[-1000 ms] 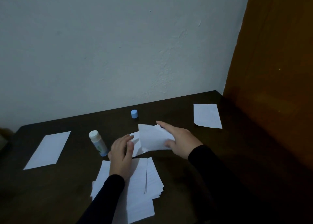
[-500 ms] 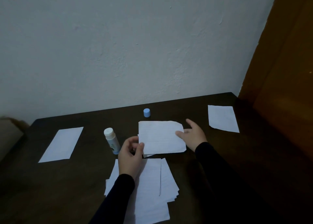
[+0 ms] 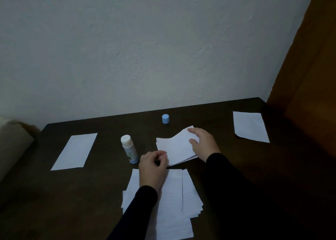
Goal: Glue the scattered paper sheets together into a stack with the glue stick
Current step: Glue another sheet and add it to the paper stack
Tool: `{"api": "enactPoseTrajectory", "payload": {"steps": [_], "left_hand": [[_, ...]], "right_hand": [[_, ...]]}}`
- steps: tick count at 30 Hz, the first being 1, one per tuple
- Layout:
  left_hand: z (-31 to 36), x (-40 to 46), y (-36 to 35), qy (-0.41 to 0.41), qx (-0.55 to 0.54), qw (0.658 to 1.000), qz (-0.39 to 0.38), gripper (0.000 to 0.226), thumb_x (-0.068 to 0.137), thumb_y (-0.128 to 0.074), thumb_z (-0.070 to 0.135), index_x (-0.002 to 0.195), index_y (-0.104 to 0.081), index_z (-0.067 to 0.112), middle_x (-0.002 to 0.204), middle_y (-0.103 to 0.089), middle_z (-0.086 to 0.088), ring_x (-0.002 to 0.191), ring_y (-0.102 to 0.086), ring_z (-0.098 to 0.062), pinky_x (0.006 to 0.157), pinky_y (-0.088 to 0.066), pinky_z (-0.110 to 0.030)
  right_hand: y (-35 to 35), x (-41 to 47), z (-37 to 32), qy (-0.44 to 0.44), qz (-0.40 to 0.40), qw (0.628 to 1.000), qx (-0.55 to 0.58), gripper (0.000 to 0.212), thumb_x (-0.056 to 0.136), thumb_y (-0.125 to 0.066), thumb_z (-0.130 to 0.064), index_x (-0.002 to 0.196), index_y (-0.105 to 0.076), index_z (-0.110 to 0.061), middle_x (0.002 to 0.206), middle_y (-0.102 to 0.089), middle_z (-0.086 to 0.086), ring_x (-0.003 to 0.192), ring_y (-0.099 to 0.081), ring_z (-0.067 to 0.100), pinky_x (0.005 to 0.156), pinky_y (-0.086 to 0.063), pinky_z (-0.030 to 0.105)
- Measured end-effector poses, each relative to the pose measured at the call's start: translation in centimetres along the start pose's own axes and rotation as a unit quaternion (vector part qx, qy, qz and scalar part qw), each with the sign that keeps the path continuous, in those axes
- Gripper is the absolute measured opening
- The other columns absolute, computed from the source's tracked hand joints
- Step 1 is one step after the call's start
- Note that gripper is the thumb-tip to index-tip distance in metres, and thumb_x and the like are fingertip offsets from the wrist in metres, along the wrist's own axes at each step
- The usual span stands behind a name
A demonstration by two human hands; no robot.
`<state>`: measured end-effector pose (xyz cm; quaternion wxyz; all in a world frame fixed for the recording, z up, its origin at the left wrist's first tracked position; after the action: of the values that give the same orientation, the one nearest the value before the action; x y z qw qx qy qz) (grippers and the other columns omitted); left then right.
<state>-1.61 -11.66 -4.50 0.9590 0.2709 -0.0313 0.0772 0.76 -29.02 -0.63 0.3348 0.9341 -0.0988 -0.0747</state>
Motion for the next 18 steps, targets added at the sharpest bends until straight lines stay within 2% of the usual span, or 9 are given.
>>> {"api": "enactPoseTrajectory", "payload": {"steps": [7, 10, 13, 15, 18], "left_hand": [[0.0, 0.2, -0.4, -0.004, 0.064, 0.998, 0.012, 0.014, 0.09, -0.064, 0.02, 0.099, -0.074, 0.02, 0.09, -0.062, 0.011, 0.095, -0.051, -0.008, 0.086, -0.041, -0.02], [0.2, 0.4, -0.5, -0.006, 0.082, 0.997, 0.003, 0.013, 0.09, -0.064, 0.02, 0.095, -0.075, 0.018, 0.089, -0.063, 0.008, 0.094, -0.051, -0.009, 0.086, -0.042, -0.021], [0.2, 0.5, -0.3, 0.003, 0.105, 0.994, -0.018, 0.014, 0.091, -0.062, 0.021, 0.094, -0.074, 0.017, 0.09, -0.063, 0.006, 0.094, -0.052, -0.009, 0.088, -0.045, -0.024], [0.4, 1.2, -0.2, 0.014, 0.116, 0.992, -0.05, 0.015, 0.092, -0.06, 0.02, 0.094, -0.073, 0.015, 0.092, -0.065, 0.004, 0.092, -0.057, -0.009, 0.087, -0.048, -0.024], [1.6, 2.4, 0.2, 0.025, 0.18, 0.978, -0.103, 0.017, 0.092, -0.059, 0.022, 0.098, -0.072, 0.012, 0.098, -0.066, -0.002, 0.09, -0.06, -0.011, 0.086, -0.049, -0.023]], "right_hand": [[-1.1, 1.0, 1.1, 0.0, -0.005, 0.999, -0.042, 0.045, 0.098, -0.051, -0.01, 0.141, -0.046, -0.022, 0.151, -0.037, -0.003, 0.14, -0.031, 0.015, 0.113, -0.026, 0.027], [-1.4, 1.3, 1.8, -0.016, -0.011, 0.993, -0.112, 0.045, 0.099, -0.05, -0.017, 0.142, -0.044, -0.024, 0.15, -0.036, -0.003, 0.137, -0.031, 0.018, 0.113, -0.028, 0.033], [-1.5, 1.1, 1.9, -0.037, -0.008, 0.981, -0.188, 0.044, 0.098, -0.049, -0.025, 0.142, -0.044, -0.025, 0.154, -0.026, -0.002, 0.136, -0.025, 0.022, 0.11, -0.027, 0.04], [-1.6, 0.9, 1.4, -0.012, 0.01, 0.969, -0.246, 0.045, 0.097, -0.049, -0.026, 0.142, -0.043, -0.027, 0.155, -0.023, -0.002, 0.137, -0.023, 0.022, 0.109, -0.026, 0.042], [-2.2, 0.6, 0.5, 0.081, 0.031, 0.949, -0.303, 0.047, 0.095, -0.05, -0.02, 0.14, -0.044, -0.031, 0.154, -0.024, -0.005, 0.138, -0.021, 0.02, 0.11, -0.023, 0.044]]}}
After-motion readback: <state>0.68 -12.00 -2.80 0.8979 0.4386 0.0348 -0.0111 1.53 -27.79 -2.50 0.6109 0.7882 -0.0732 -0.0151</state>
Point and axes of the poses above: each hand's wrist, its own x-axis towards the middle knuckle, its own y-axis out of the back of the hand, z = x × y, the point moved 1 cm from there along x, towards the middle knuckle
